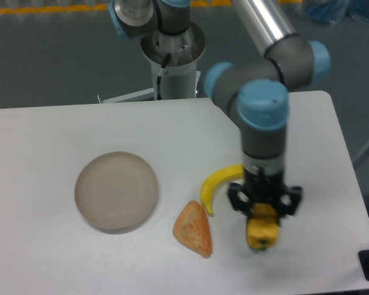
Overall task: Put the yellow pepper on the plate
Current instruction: 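Carry the held yellow pepper over to the beige plate, then lower the yellow pepper onto the plate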
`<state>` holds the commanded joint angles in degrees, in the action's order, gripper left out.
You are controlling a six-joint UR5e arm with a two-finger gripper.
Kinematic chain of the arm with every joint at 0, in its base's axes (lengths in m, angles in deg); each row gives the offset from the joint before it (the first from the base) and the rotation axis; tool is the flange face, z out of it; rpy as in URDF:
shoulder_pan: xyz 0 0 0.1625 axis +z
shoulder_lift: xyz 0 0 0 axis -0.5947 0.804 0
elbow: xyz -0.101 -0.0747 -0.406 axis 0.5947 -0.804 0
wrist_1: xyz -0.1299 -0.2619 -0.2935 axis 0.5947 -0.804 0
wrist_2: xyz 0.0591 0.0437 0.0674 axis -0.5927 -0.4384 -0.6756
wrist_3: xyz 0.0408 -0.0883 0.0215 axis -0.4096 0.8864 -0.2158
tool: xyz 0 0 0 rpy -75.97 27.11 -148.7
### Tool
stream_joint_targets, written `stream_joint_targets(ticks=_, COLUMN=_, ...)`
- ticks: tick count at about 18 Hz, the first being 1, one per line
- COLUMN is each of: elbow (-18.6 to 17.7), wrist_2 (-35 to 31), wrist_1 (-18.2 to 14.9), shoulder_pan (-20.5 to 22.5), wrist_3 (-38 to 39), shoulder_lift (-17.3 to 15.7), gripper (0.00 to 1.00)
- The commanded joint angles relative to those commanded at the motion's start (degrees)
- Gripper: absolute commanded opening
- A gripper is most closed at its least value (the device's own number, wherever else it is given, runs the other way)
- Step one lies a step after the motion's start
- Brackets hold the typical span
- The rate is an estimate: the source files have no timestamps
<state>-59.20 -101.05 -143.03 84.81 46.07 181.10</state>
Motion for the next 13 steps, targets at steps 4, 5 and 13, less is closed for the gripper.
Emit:
stream_joint_targets(ticks=4, elbow=-9.32, wrist_2=0.54, wrist_1=0.70, shoulder_pan=-7.29, wrist_3=13.15, shoulder_lift=-4.49, gripper=0.31)
stream_joint_targets(ticks=5, elbow=-10.64, wrist_2=0.19, wrist_1=0.96, shoulder_pan=-8.35, wrist_3=14.85, shoulder_lift=-4.49, gripper=0.31)
stream_joint_targets(ticks=13, elbow=-18.03, wrist_2=-4.73, wrist_1=6.06, shoulder_pan=-16.44, wrist_3=10.06, shoulder_lift=-1.77, gripper=0.31)
